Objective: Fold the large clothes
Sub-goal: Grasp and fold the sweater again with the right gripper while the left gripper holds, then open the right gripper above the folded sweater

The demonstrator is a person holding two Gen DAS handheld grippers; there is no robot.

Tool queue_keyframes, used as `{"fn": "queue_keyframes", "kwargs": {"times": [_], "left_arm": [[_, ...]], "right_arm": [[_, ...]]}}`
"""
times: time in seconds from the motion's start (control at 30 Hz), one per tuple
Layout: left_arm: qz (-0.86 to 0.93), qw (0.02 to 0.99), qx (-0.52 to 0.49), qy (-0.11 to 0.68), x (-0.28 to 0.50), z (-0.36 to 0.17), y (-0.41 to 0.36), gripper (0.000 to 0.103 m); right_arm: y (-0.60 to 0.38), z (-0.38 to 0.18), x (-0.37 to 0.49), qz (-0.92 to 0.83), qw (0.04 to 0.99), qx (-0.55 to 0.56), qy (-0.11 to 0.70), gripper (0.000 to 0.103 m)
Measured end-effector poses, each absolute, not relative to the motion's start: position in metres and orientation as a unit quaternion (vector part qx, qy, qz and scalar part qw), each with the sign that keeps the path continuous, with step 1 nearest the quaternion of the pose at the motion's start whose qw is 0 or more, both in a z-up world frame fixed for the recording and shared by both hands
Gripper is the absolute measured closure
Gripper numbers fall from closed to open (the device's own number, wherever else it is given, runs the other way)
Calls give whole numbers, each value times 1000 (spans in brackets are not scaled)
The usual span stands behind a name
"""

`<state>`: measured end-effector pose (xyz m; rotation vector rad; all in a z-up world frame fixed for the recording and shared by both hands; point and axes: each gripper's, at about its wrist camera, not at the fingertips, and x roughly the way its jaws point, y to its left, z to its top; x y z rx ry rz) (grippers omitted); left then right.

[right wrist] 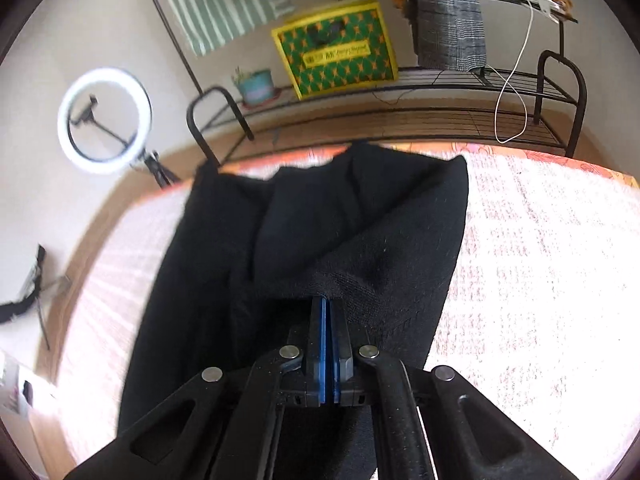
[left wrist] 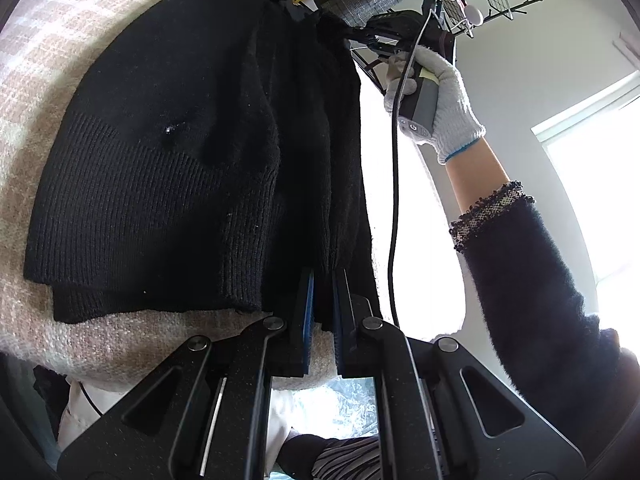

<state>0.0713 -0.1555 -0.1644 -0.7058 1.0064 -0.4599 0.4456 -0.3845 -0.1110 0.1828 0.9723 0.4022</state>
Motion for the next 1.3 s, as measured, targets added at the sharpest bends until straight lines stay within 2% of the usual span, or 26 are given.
{"fn": "queue_keyframes", "kwargs": {"times": [0.17, 0.33, 0.6, 0.9, 1.0, 1.03, 1.07, 1.1, 1.3], "left_arm": [[-216, 789, -341, 463, 71, -166, -150, 97], [-223, 784, -361, 452, 68, -162, -148, 97], [-209, 783, -363, 460, 67, -171, -143, 97], [-199, 785, -361, 462, 65, -166, -150, 97], [-200, 790, -352, 461, 66, -158, -150, 97], [-198, 791, -349, 461, 68, -158, -148, 97], [-193, 793, -346, 462, 68, -157, -148, 97], [-192, 792, -345, 466, 68, -156, -149, 97], [-195, 789, -333, 479, 54, -144, -149, 97]], "right_arm": [[-394, -104, 451, 211, 849, 175, 451, 103], [-375, -95, 459, 235, 843, 214, 434, 103], [-299, -123, 477, 246, 835, 165, 464, 103], [-284, -159, 489, 230, 824, 145, 498, 103], [-295, -148, 484, 264, 814, 184, 483, 96], [-302, -141, 481, 280, 808, 207, 475, 79], [-312, -131, 476, 295, 803, 233, 462, 67], [-323, -119, 470, 299, 806, 251, 445, 62], [-392, -45, 416, 318, 832, 249, 379, 62]]}}
